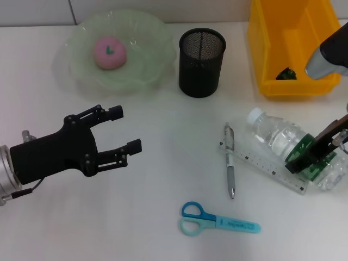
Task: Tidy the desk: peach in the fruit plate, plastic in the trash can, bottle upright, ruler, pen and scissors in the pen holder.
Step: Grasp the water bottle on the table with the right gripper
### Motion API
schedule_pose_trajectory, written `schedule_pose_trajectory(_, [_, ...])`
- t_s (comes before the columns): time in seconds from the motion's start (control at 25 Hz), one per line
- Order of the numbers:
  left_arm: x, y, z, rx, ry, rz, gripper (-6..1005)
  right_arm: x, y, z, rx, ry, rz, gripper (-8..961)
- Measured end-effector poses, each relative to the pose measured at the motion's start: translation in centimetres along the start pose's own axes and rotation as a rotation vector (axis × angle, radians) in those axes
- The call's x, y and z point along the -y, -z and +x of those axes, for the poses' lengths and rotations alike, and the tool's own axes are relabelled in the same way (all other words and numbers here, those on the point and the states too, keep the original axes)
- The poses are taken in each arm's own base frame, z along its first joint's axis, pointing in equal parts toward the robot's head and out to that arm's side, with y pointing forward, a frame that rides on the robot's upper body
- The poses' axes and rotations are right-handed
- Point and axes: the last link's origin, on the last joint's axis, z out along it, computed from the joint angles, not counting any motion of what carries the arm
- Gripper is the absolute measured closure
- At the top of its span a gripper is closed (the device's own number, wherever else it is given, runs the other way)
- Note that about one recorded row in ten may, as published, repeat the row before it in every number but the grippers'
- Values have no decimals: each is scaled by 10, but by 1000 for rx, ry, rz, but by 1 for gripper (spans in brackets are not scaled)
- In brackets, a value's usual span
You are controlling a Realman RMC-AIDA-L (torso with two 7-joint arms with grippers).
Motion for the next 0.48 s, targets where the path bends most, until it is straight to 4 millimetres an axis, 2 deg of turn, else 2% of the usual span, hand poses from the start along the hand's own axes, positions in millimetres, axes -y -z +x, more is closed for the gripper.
schedule_pose_trajectory(0.48, [-1,-1,0,-3,1,0,139,3,-2,5,20,7,27,199])
